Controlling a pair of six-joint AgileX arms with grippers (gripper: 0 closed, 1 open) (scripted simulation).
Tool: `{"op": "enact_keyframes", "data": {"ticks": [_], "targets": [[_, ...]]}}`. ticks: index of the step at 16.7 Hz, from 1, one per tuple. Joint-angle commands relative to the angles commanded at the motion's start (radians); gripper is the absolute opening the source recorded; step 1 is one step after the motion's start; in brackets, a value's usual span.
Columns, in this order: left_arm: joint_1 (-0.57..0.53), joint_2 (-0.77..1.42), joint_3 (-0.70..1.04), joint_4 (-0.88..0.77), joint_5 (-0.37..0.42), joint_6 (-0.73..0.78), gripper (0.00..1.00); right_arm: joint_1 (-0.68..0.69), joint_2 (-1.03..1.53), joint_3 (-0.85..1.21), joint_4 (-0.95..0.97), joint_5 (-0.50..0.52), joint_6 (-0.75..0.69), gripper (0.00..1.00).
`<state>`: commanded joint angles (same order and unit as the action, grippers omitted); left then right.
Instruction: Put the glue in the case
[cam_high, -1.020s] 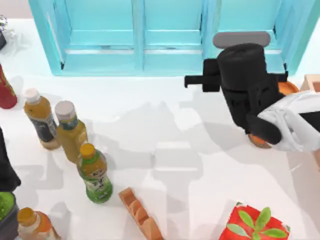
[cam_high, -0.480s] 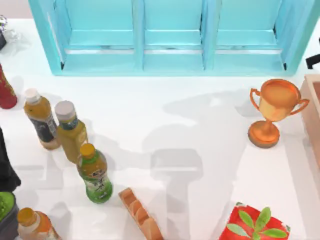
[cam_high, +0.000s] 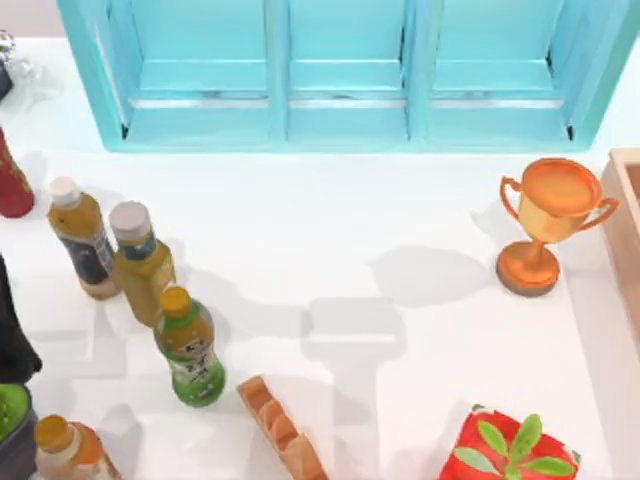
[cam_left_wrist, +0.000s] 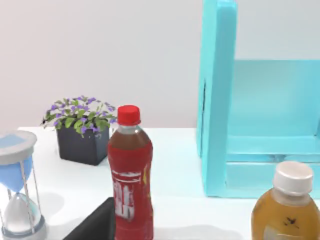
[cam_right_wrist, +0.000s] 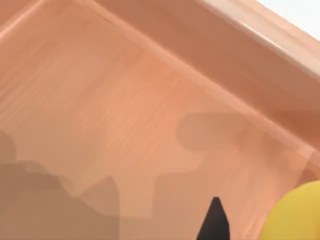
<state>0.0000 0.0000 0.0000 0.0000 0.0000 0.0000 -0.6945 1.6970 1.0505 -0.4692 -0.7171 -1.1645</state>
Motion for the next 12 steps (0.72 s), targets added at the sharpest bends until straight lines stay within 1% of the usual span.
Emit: {"op": "enact_keyframes", "data": {"ticks": [3,6,9,12], "targets": [[0.0,0.0,0.0,0.0,0.0,0.0,1.0,-0.159,0.035,0.029,-0.219,-0.225,-0.29,0.0],[0.0,0.0,0.0,0.0,0.0,0.0,1.0,-0.242,0.073,0.046,-0.414,-0.375,-0.51,0.0],[0.0,0.0,0.0,0.0,0.0,0.0,1.0,-0.251,0.11,0.043,-0.563,-0.436,-0.637,0.0],[0.0,0.0,0.0,0.0,0.0,0.0,1.0,-0.233,0.133,0.034,-0.628,-0.44,-0.677,0.0]]}}
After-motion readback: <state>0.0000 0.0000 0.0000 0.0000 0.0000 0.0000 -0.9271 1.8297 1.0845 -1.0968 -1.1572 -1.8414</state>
